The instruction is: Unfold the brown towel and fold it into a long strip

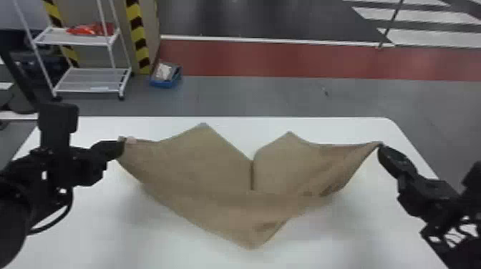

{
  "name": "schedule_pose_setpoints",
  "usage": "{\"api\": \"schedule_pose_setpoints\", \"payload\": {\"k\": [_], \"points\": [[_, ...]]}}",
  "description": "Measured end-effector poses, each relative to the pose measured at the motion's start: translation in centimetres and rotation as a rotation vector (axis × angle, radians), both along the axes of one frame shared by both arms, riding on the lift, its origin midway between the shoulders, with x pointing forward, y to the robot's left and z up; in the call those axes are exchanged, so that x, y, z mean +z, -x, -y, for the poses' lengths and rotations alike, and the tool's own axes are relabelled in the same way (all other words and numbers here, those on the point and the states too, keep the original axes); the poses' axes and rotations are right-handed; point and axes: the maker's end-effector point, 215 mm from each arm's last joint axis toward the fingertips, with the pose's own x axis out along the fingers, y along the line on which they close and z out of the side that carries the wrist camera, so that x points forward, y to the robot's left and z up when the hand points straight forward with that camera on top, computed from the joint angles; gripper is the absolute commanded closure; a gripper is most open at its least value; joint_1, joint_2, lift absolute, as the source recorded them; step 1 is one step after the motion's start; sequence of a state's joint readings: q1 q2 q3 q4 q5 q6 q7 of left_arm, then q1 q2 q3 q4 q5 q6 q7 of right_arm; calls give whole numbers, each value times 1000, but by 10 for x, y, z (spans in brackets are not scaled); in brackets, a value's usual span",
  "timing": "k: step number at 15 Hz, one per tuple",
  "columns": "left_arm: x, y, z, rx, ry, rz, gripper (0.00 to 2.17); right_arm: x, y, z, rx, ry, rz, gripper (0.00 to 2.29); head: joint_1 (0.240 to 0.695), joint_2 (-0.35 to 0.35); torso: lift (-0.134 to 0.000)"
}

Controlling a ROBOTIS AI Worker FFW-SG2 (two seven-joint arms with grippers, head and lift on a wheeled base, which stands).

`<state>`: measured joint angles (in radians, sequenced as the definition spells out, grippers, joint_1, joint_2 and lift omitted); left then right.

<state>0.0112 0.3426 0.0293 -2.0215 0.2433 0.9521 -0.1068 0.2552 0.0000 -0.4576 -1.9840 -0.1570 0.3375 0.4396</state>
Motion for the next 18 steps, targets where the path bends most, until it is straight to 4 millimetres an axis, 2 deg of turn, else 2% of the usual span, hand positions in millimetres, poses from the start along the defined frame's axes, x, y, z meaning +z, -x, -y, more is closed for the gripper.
{"api": "schedule_pose_setpoints", "payload": {"k": [2, 4, 7, 10, 12, 14, 16, 17, 18], "points": [[8, 20, -32, 63, -68, -57, 1332, 10, 3, 36, -80, -37, 15, 1423, 695, -109, -125], [15, 43, -52, 98, -58, -106, 1332, 18, 8, 51, -106, -55, 25, 1423, 695, -108, -125], [22, 66, -58, 115, -34, -150, 1332, 21, 10, 55, -112, -59, 30, 1423, 695, -109, -125], [34, 63, -54, 112, -3, -137, 1332, 31, -11, 43, -92, -54, 33, 1423, 695, -101, -125], [43, 43, -49, 116, 23, -108, 1332, 36, -39, 24, -58, -41, 29, 1423, 695, -81, -125], [56, 6, -46, 129, 49, -50, 1332, 44, -73, 3, -16, -25, 52, 1423, 695, -62, -125], [84, -43, -49, 154, 90, 59, 1332, 71, -112, -13, 4, 43, 116, 1423, 611, -33, -125], [106, -71, -52, 165, 118, 130, 1332, 91, -132, -17, 6, 75, 156, 1423, 579, -27, -125], [129, -94, -55, 173, 142, 196, 1332, 113, -148, -20, 6, 97, 199, 1423, 514, -17, -125]]}}
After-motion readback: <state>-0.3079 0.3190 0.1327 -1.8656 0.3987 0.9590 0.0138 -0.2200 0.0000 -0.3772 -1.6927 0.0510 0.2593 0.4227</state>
